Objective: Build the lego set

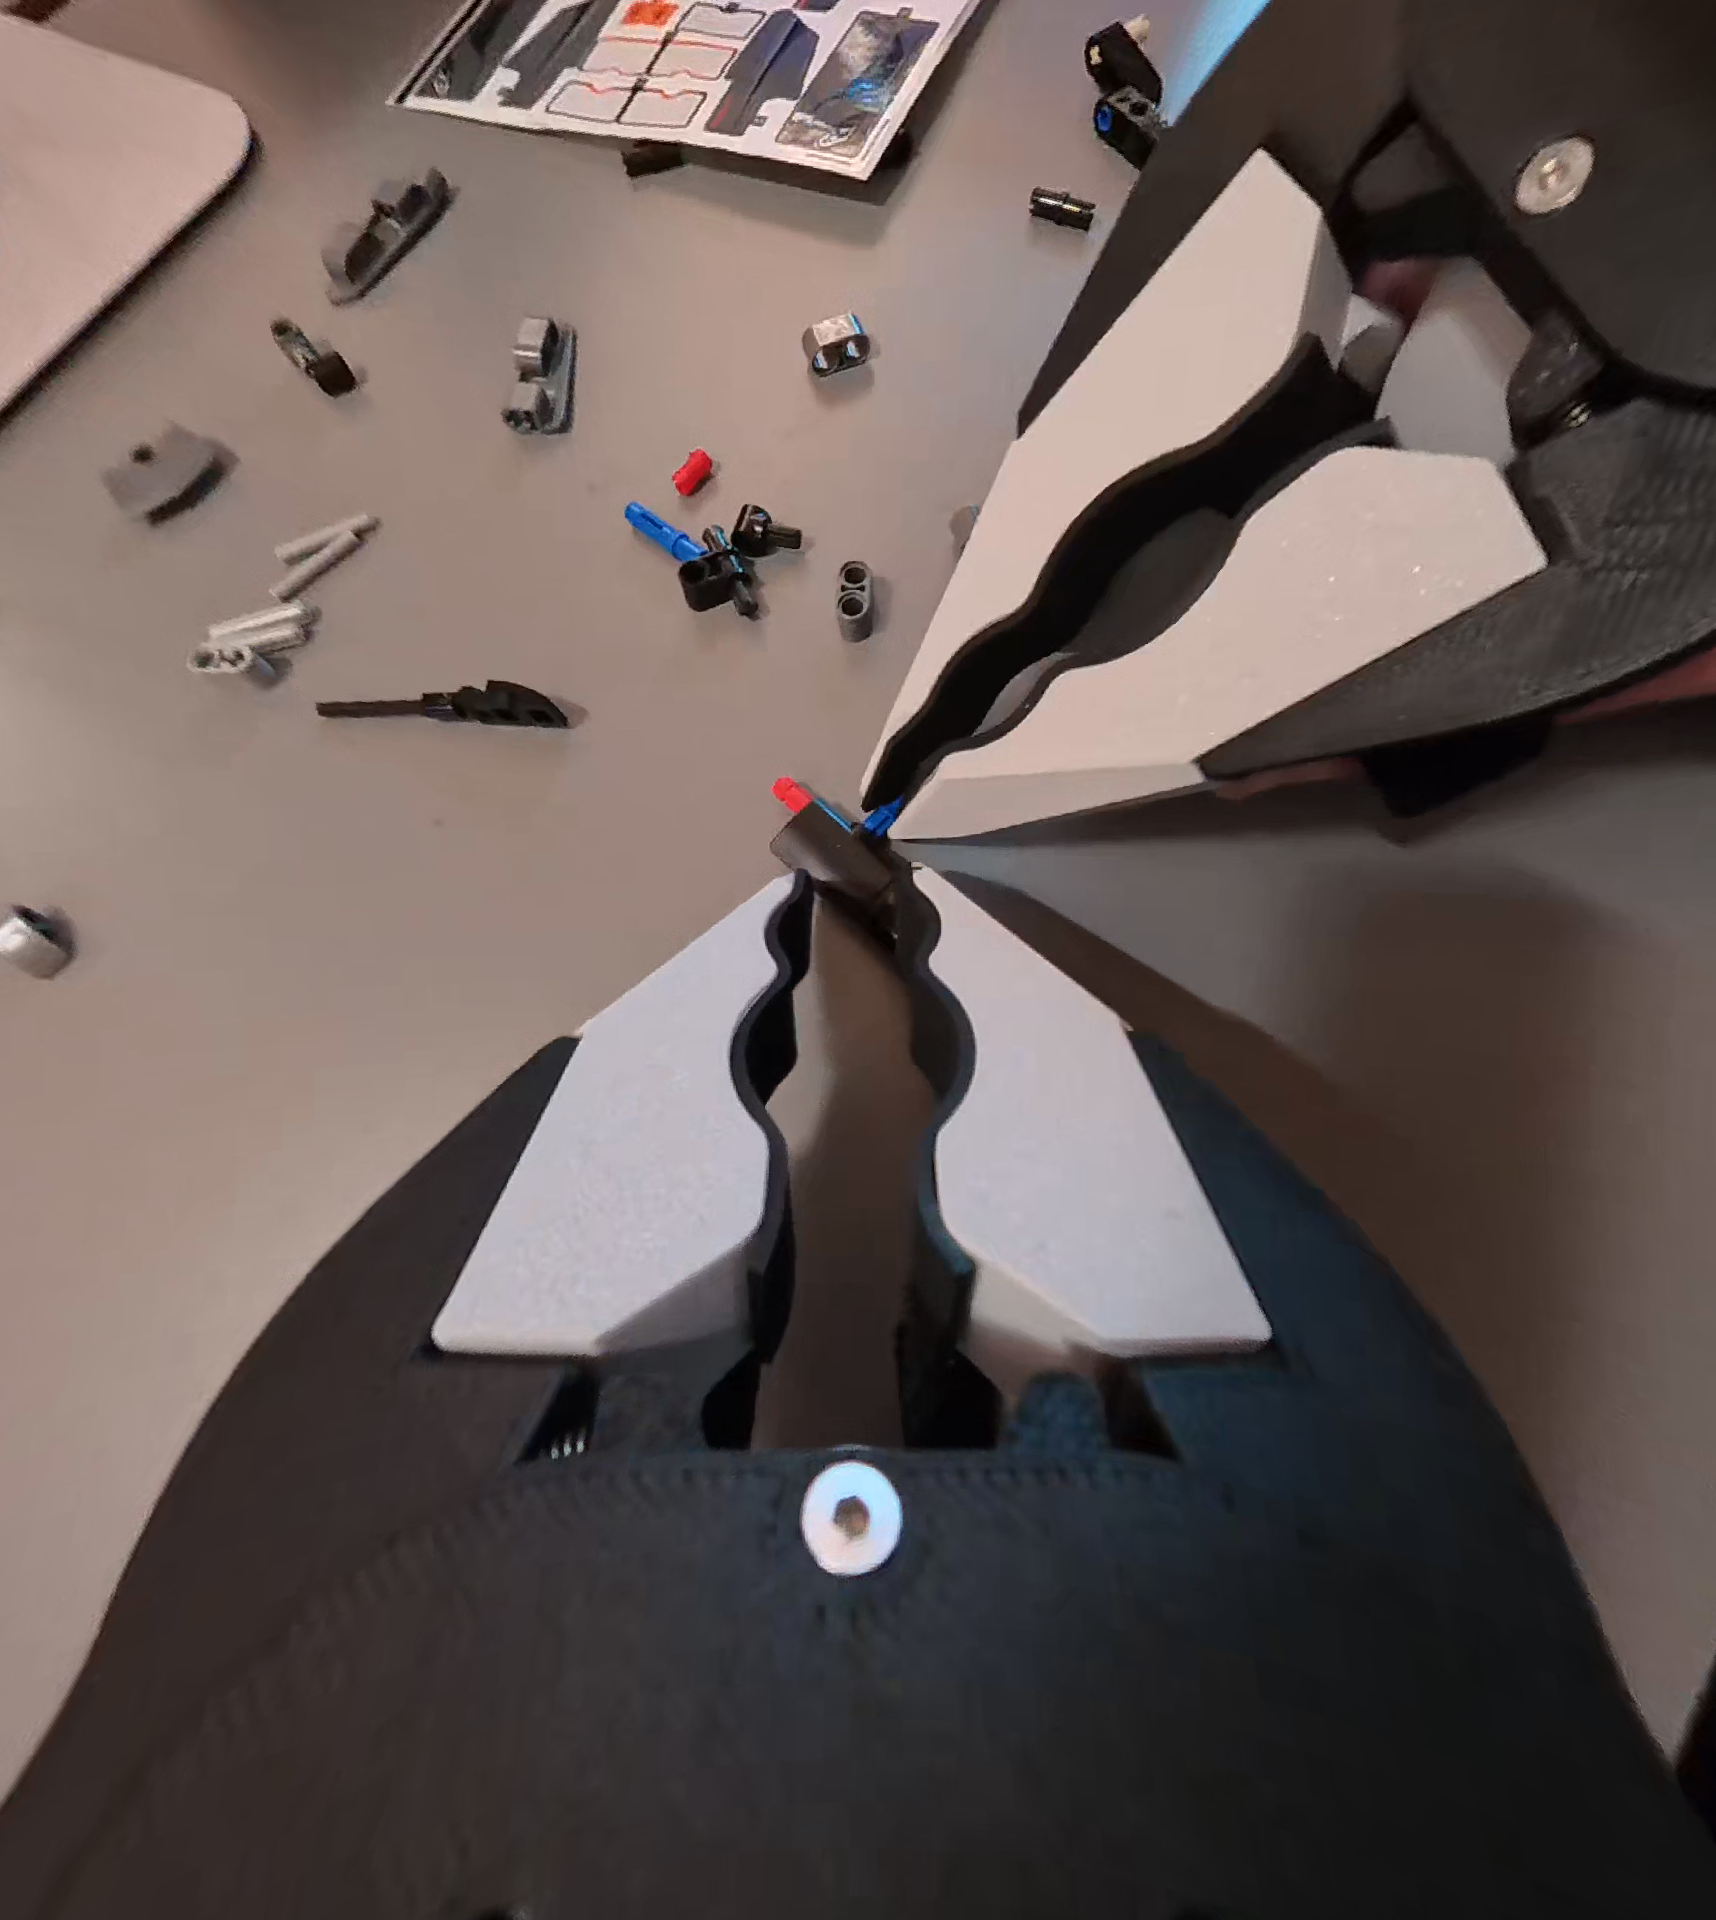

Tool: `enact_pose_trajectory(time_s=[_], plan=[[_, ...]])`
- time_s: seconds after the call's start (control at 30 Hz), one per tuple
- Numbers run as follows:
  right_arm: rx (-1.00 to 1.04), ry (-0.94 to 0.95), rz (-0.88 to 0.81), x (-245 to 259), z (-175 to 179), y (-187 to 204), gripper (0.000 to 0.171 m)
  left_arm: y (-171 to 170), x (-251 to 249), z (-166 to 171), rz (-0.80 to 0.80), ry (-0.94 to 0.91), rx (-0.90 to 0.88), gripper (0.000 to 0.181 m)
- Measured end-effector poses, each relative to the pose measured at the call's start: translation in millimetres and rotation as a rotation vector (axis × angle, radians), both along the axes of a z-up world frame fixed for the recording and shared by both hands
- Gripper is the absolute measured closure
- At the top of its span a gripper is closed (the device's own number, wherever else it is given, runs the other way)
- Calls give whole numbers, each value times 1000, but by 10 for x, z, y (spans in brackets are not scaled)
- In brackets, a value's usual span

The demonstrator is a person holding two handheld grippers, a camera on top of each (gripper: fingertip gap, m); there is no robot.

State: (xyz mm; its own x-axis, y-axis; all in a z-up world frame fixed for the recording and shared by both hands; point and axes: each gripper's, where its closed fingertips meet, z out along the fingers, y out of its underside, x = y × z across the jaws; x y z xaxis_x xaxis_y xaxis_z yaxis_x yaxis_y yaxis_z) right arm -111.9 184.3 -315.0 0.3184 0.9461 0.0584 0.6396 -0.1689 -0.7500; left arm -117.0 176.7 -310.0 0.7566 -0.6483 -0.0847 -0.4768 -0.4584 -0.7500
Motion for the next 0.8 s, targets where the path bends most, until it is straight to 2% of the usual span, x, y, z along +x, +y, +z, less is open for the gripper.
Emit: enact_pose_trajectory(time_s=[0.33, 0.43, 0.63, 0.73, 0.8], plan=[[13, -4, 3, -5, 1, -4, 171, 8, 18, -22, 29, -90, -91, 170], [9, -3, 24, -48, 3, -27, 171, 1, 79, -11, 8, -89, -82, 181], [3, 0, 23, -59, 1, -24, 171, -3, 63, 37, 18, -90, -44, 181], [0, 1, 25, -60, 1, -25, 171, -11, -69, 29, 65, -114, -66, 170], [-1, 1, 26, -62, 0, -28, 171, -12, -106, 34, 83, -149, -89, 171]])
